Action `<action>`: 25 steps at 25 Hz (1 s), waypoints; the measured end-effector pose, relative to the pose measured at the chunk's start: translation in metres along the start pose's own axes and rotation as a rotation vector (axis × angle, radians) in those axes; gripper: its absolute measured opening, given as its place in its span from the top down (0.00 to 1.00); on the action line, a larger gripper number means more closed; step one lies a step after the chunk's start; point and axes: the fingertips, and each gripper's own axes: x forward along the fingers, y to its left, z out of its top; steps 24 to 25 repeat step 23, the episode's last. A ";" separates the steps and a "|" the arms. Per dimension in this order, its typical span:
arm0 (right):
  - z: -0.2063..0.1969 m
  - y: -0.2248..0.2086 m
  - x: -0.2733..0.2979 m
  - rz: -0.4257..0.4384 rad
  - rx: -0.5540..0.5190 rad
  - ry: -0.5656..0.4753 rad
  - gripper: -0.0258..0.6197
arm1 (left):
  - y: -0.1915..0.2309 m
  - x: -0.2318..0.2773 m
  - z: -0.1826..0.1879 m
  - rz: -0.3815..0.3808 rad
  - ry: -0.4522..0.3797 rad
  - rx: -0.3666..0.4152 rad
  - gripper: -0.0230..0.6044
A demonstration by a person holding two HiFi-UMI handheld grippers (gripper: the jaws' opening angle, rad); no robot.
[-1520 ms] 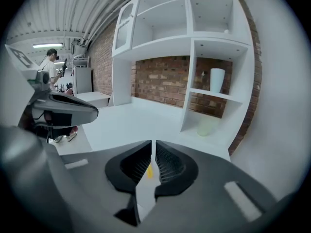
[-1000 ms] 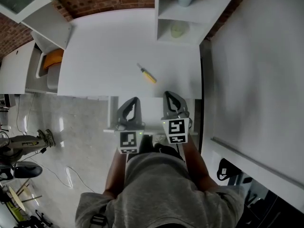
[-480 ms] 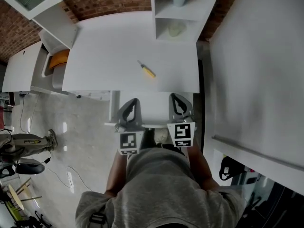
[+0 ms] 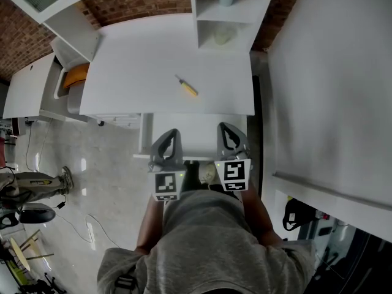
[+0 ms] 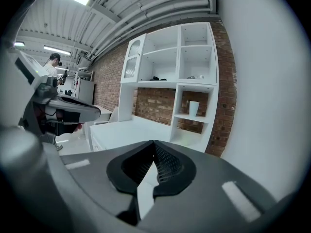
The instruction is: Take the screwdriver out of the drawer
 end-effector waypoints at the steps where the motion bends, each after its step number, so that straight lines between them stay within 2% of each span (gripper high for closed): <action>1: 0.000 0.000 -0.002 0.000 0.000 0.000 0.96 | -0.001 -0.001 0.000 0.001 -0.001 0.001 0.94; 25: -0.002 0.009 -0.011 0.012 -0.006 -0.010 0.96 | -0.002 -0.012 0.000 0.011 -0.001 0.014 0.94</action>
